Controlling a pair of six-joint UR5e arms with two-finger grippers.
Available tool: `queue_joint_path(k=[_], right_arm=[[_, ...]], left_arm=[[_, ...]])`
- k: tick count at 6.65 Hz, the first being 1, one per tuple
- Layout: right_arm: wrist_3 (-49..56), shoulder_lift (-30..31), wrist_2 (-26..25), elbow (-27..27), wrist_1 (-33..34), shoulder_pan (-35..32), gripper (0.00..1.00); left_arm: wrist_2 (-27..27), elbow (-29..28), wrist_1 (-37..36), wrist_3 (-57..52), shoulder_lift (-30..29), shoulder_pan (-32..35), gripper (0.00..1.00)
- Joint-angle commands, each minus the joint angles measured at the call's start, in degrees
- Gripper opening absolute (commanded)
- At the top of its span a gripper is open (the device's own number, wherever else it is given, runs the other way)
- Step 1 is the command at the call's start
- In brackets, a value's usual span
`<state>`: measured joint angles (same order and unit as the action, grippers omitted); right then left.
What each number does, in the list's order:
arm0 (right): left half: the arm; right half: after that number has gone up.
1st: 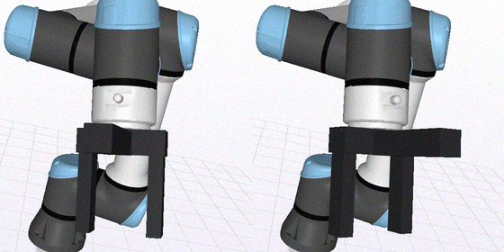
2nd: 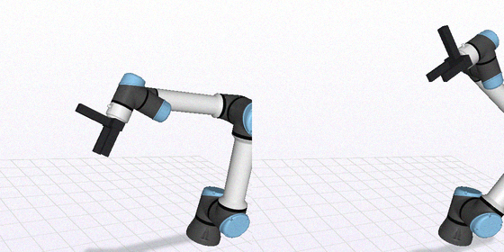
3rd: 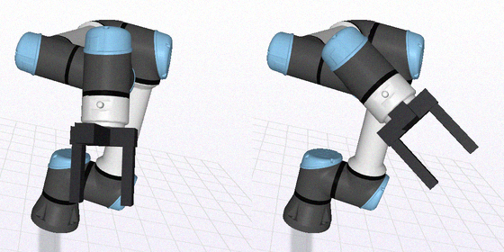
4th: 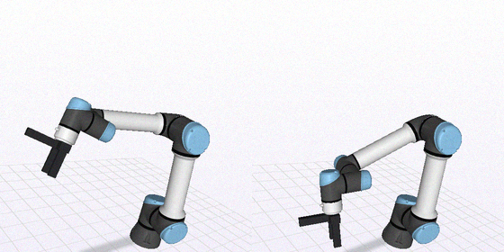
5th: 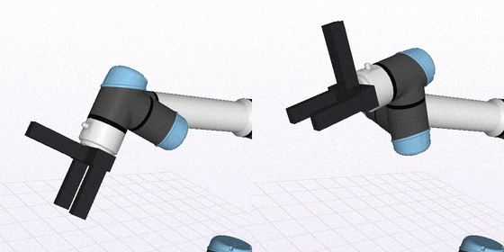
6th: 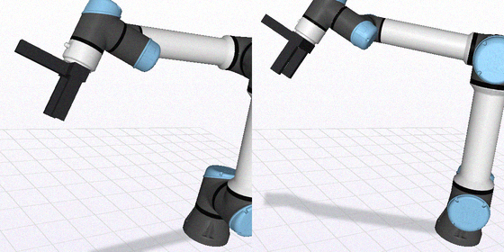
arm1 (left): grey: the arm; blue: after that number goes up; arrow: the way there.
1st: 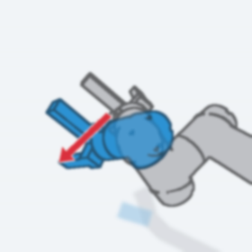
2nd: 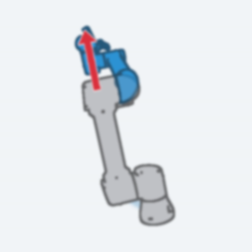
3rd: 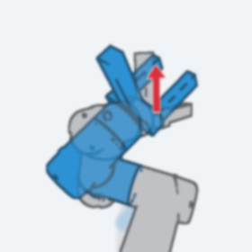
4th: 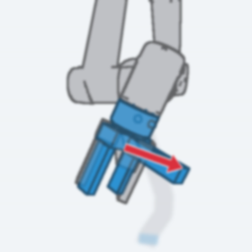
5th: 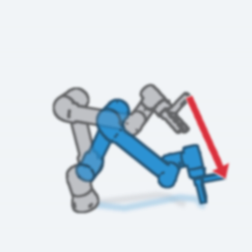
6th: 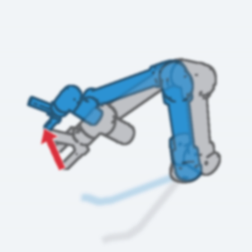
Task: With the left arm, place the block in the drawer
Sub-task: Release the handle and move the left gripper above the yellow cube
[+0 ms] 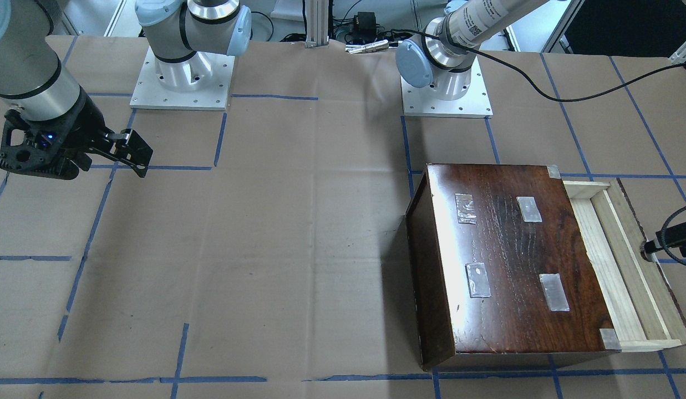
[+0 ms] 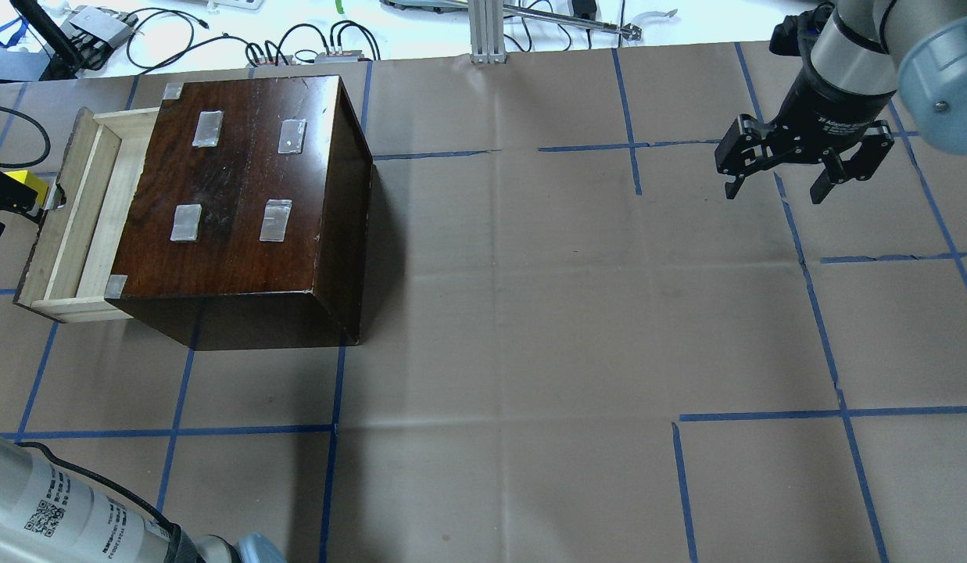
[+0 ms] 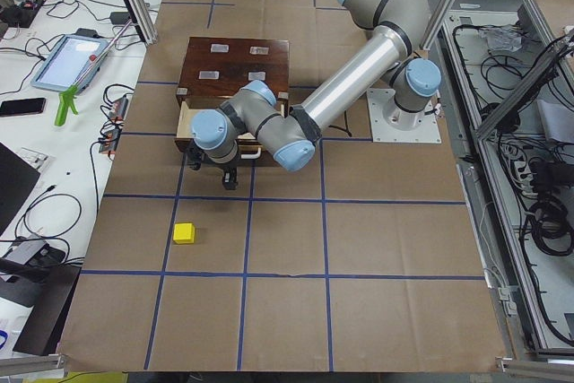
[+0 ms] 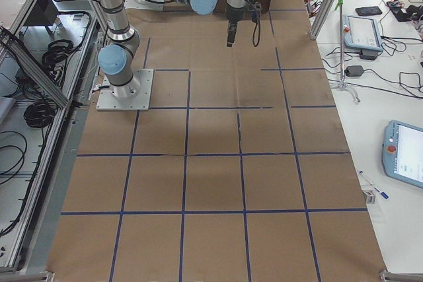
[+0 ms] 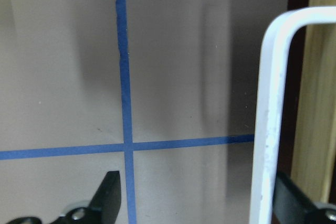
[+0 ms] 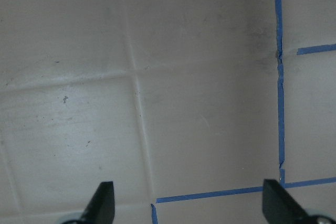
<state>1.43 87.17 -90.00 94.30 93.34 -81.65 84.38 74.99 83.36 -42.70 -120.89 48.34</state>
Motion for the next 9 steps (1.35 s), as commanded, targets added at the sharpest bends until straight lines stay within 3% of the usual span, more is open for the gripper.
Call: queue_joint_path(k=[1, 4, 5, 7, 9], right_arm=[[0.1, 0.0, 0.0, 0.0, 0.0, 0.0, 1.00], [0.0, 0.0, 0.0, 0.0, 0.0, 0.0, 1.00], [0.1, -0.1, 0.0, 0.0, 0.0, 0.0, 1.00], [0.1, -0.1, 0.0, 0.0, 0.0, 0.0, 1.00], [0.0, 0.0, 0.0, 0.0, 0.0, 0.0, 1.00]], left_arm=[[0.4, -2.6, 0.8, 0.5, 1.5, 0.3, 0.98], [0.3, -4.0, -0.5, 0.6, 2.4, 0.3, 0.98], [0.4, -5.5, -4.0, 0.4, 0.7, 0.2, 0.98], [0.8, -14.3, -4.7, 0.0, -6.2, 0.0, 0.98], [1.7, -28.3, -2.7, -2.3, -16.3, -0.1, 0.98]])
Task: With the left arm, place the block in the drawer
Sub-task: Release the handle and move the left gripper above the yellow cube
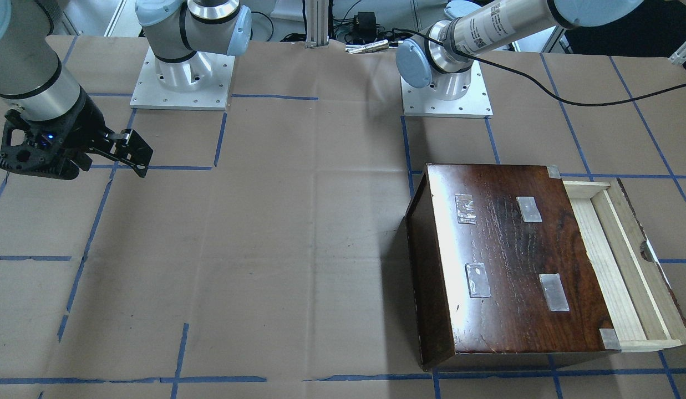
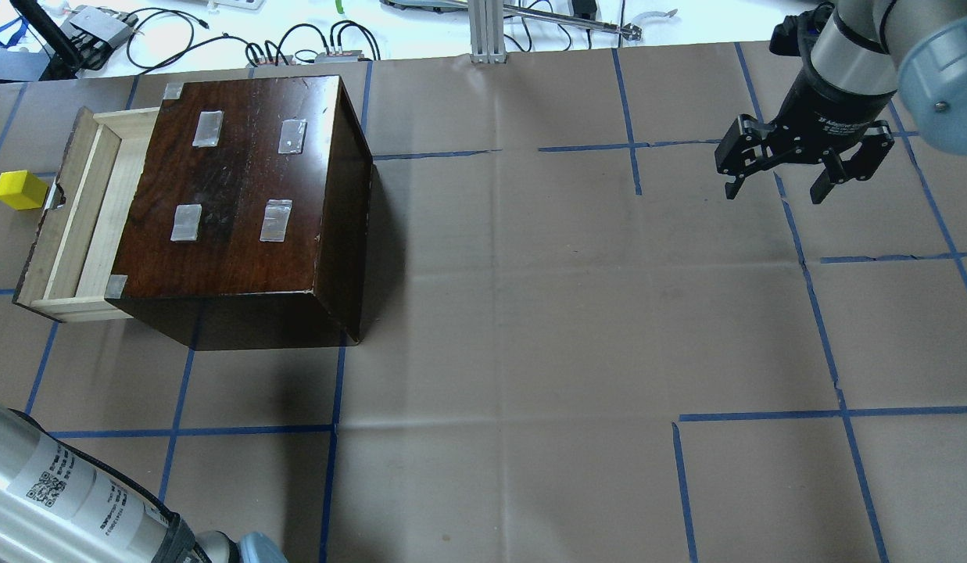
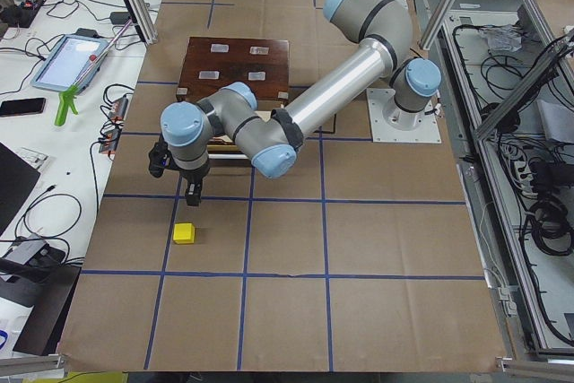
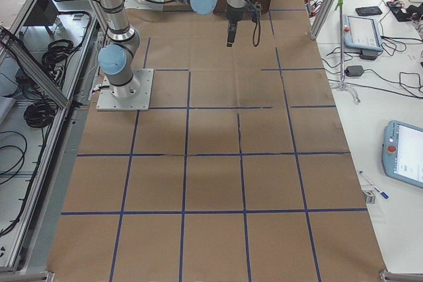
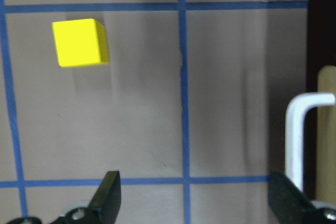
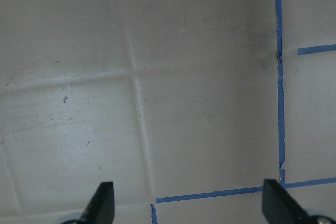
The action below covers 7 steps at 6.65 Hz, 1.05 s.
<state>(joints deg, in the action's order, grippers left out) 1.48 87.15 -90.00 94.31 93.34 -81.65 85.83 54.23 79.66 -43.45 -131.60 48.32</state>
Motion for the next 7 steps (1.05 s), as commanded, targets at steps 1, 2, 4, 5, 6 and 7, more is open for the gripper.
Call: queue_joint_path(k=[1, 2, 4, 5, 6, 7], right_arm=[[-0.1, 0.0, 0.0, 0.0, 0.0, 0.0, 1.00], [0.0, 0.0, 0.0, 0.0, 0.0, 0.0, 1.00], [-0.1, 0.0, 0.0, 0.0, 0.0, 0.0, 1.00], [0.0, 0.0, 0.0, 0.0, 0.0, 0.0, 1.00], [-0.1, 0.0, 0.0, 0.0, 0.0, 0.0, 1.00], [0.0, 0.0, 0.0, 0.0, 0.0, 0.0, 1.00]], left_arm=[[0.4, -13.3, 3.0, -1.8, -9.4, -0.1, 0.98], [0.3, -17.9, 4.7, -2.5, -13.0, -0.1, 0.98], [0.3, -26.6, 6.5, -3.4, -21.0, -0.1, 0.98], [0.4, -28.4, 7.7, -3.3, -23.9, -0.1, 0.98], [0.5, -28.3, 7.7, -3.3, -25.3, 0.2, 0.97], [0.6, -28.4, 7.6, -3.3, -26.8, 0.2, 0.97]])
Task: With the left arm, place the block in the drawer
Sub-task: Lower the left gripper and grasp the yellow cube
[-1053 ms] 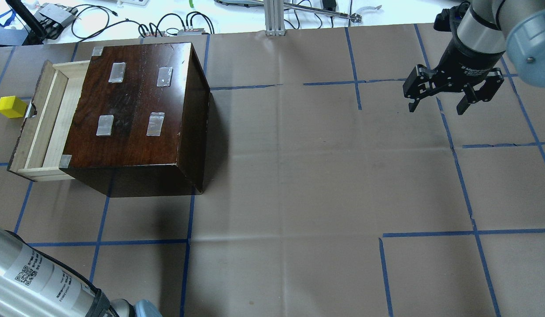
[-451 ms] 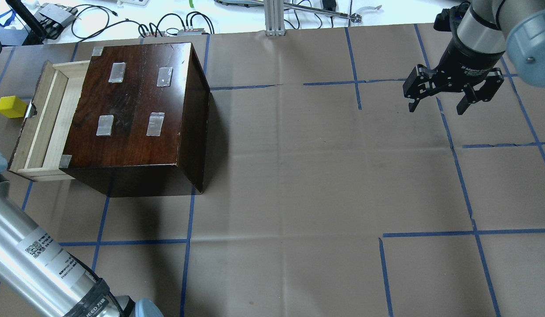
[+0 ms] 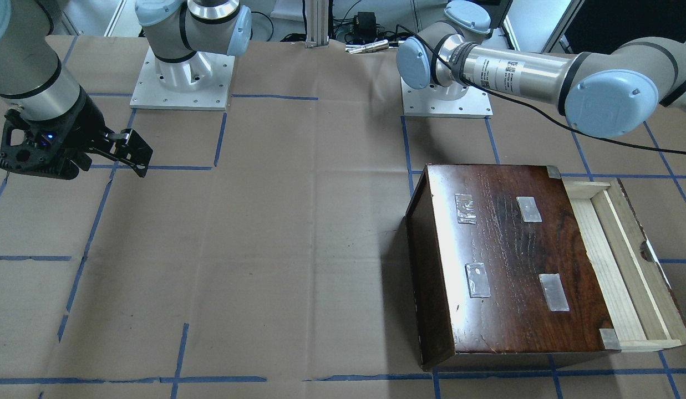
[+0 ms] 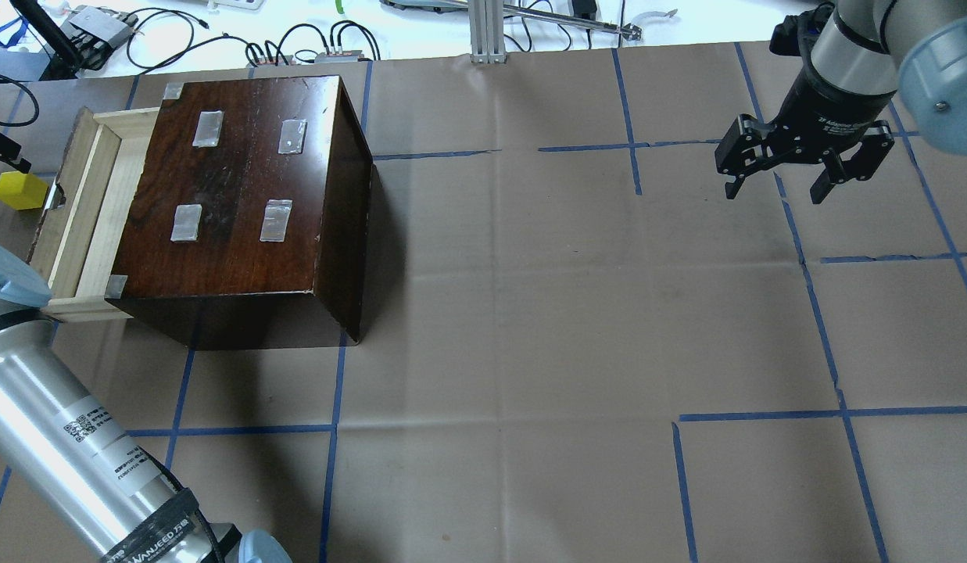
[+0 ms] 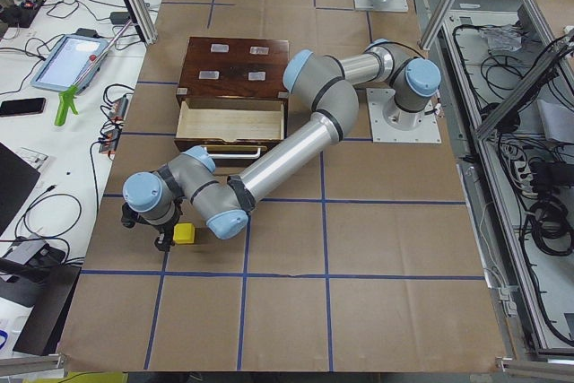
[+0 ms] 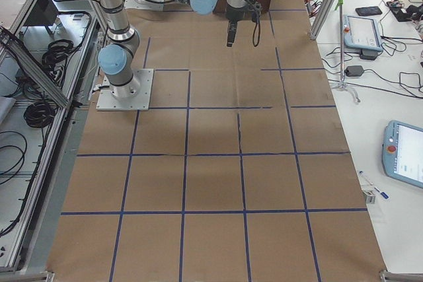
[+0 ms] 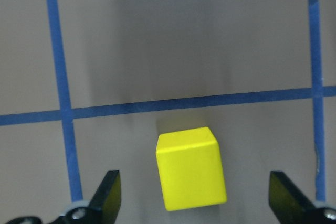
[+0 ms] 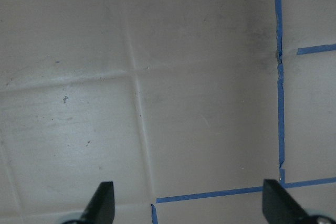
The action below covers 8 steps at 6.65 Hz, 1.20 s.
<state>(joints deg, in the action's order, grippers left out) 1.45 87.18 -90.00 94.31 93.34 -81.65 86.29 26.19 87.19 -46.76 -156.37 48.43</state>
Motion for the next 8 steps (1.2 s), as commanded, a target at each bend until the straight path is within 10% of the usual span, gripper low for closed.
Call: queue_joint_path(k=[1, 4, 8], right_arm=[[0.0, 0.0, 0.0, 0.0, 0.0, 0.0, 1.00], [0.0, 0.0, 0.0, 0.0, 0.0, 0.0, 1.00], [0.0, 0.0, 0.0, 0.0, 0.0, 0.0, 1.00]], left_arm=[[0.2, -0.4, 0.2, 0.0, -2.4, 0.1, 0.97], [0.4, -0.4, 0.3, 0.1, -2.6, 0.1, 0.33], [2.7, 0.4, 14.5, 0.1, 8.1, -2.2, 0.29]])
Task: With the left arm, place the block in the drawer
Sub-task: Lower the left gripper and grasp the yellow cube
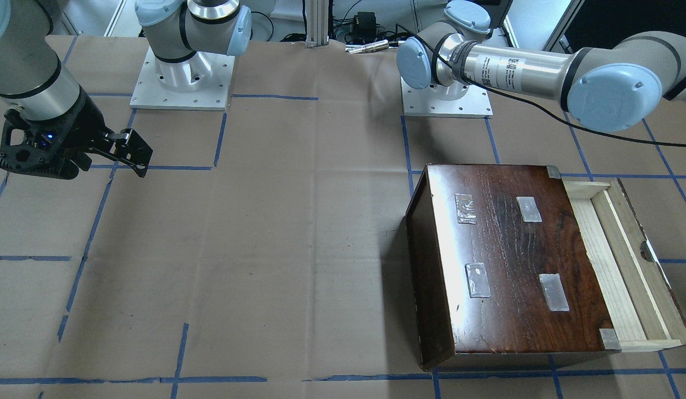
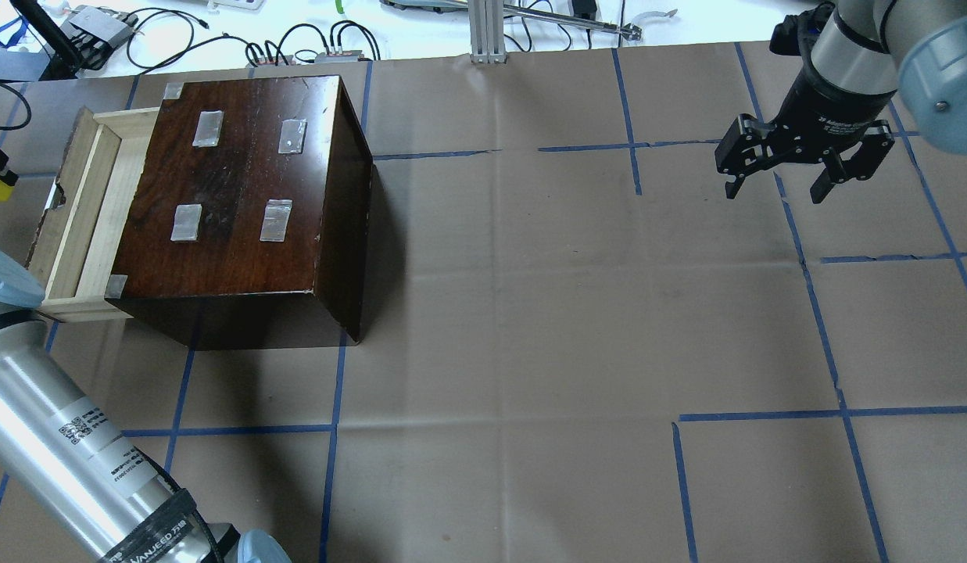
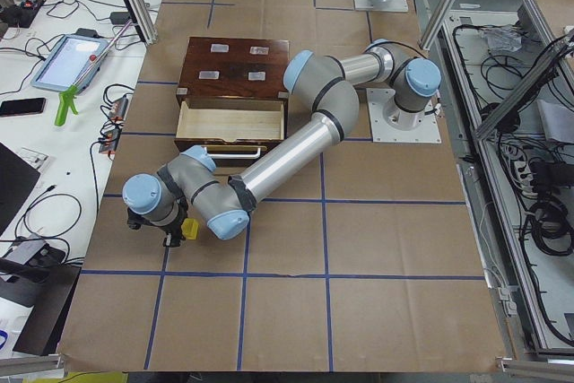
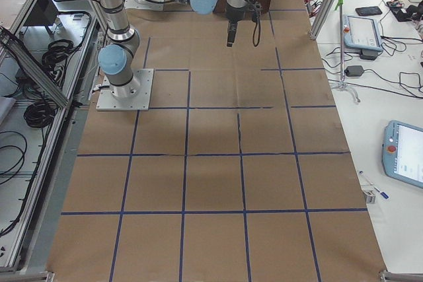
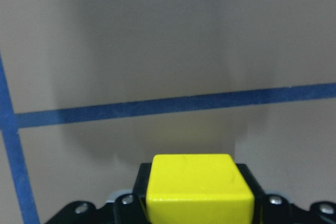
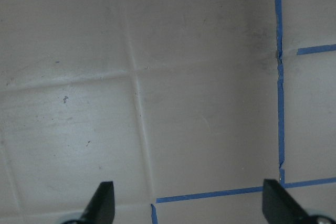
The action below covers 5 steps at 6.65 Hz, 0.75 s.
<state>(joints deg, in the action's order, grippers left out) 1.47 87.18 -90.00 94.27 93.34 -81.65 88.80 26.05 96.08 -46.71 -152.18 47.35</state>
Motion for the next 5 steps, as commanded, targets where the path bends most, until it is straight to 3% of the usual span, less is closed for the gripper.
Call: queue_joint_path(k=[1, 3, 4, 5], right_arm=[[0.0, 0.0, 0.0, 0.0, 0.0, 0.0, 1.00], [-0.1, 0.0, 0.0, 0.0, 0.0, 0.0, 1.00], [0.0, -0.1, 0.0, 0.0, 0.0, 0.0, 1.00], [-0.1, 0.0, 0.0, 0.0, 0.0, 0.0, 1.00]], left_arm=[[0.1, 0.8, 9.9, 0.5, 6.1, -1.0, 0.27], [-0.1, 1.9, 17.1, 3.4, 11.3, -0.6, 0.22], [-0.6, 5.8, 17.6, 4.9, 13.6, -0.3, 0.22], [-0.8, 13.8, 16.0, 6.0, 17.7, -0.2, 0.19]])
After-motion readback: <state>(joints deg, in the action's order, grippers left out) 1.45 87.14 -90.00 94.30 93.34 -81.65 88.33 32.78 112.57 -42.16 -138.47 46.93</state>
